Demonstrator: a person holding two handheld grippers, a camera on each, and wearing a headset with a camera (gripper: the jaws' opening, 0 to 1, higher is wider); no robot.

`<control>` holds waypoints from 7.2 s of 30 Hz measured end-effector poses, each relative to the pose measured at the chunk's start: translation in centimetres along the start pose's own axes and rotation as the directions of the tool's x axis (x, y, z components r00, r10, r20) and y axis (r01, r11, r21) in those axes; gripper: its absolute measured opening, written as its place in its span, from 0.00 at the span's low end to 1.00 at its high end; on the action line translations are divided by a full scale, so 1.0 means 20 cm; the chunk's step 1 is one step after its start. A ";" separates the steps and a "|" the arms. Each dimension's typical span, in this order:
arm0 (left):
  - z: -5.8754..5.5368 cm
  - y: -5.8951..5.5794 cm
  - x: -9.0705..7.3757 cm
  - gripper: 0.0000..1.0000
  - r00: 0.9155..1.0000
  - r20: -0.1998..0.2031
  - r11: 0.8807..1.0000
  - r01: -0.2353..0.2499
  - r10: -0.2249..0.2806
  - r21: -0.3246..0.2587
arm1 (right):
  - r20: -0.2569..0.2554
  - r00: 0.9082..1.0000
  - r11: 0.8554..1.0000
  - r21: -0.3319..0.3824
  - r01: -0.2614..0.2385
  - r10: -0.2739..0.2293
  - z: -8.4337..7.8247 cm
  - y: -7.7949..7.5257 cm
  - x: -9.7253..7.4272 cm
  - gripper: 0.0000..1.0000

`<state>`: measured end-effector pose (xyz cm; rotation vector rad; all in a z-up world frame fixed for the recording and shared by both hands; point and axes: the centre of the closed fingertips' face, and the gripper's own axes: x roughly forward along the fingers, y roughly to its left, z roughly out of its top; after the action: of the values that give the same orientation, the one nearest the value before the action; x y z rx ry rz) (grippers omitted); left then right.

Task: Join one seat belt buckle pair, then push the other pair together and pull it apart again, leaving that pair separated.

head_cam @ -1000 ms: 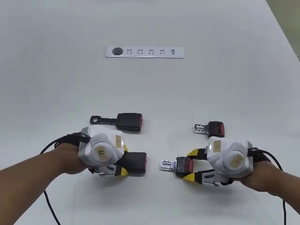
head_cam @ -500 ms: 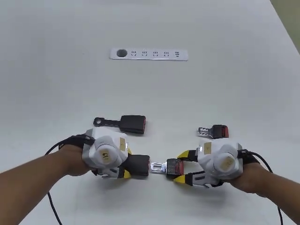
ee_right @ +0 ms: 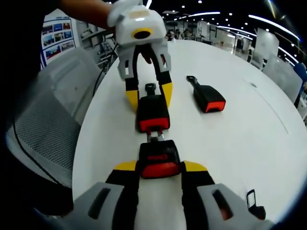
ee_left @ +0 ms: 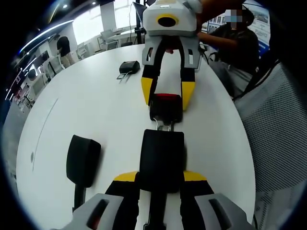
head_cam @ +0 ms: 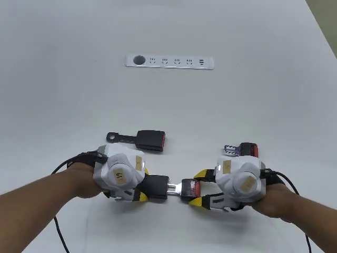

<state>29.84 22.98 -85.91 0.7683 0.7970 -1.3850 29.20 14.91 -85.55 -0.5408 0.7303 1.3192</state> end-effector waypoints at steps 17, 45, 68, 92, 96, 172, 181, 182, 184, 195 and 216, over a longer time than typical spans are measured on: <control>0.00 0.00 0.00 0.32 1.000 -0.022 1.000 0.008 -0.008 0.006 | -0.035 0.999 1.000 0.004 -0.001 0.001 0.01 -0.01 0.02 0.33; 0.00 0.00 0.00 0.32 1.000 -0.024 1.000 0.010 -0.011 -0.010 | -0.074 0.997 0.999 0.031 0.025 -0.023 0.06 -0.02 0.09 0.33; -0.01 0.00 -0.01 0.33 0.999 0.037 1.000 0.014 -0.014 0.014 | 0.004 1.000 0.999 -0.031 0.018 -0.018 0.06 -0.01 0.07 0.33; -0.02 -0.01 -0.02 0.31 0.989 0.141 0.998 0.037 -0.043 0.048 | 0.111 0.994 0.998 -0.056 0.014 -0.008 0.08 0.00 0.05 0.32; -0.02 -0.01 -0.02 0.31 0.989 0.141 0.997 0.044 -0.052 0.056 | 0.116 0.993 0.999 -0.053 0.011 -0.005 0.07 0.00 0.06 0.32; 0.06 0.58 -0.22 0.73 0.988 0.123 0.991 -0.076 0.090 -0.112 | 0.042 0.972 0.947 0.238 0.216 -0.232 -0.41 -0.64 -0.54 0.76; 0.02 0.60 -0.11 0.58 0.997 0.081 0.995 -0.008 0.016 -0.095 | -0.007 0.987 0.965 0.211 0.156 -0.158 -0.49 -0.64 -0.51 0.66; 0.02 0.60 -0.11 0.58 0.996 0.083 0.996 -0.005 0.012 -0.092 | -0.009 0.988 0.966 0.209 0.151 -0.152 -0.49 -0.64 -0.51 0.66; 0.02 0.61 -0.10 0.57 0.996 0.083 0.996 -0.003 0.011 -0.093 | -0.010 0.991 0.969 0.208 0.136 -0.137 -0.49 -0.64 -0.50 0.66; -0.04 0.60 -0.06 0.45 0.999 0.036 0.998 0.013 -0.011 -0.054 | -0.037 0.995 0.982 0.162 0.100 -0.095 -0.46 -0.61 -0.49 0.55; -0.02 0.60 -0.05 0.34 0.996 0.093 1.000 0.012 -0.012 0.007 | -0.051 0.997 0.994 0.094 0.064 -0.060 -0.47 -0.62 -0.47 0.35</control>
<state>41.88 24.29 -85.22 0.6998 0.7263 -1.4238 39.01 -0.45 -85.54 -0.5161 0.8065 1.2108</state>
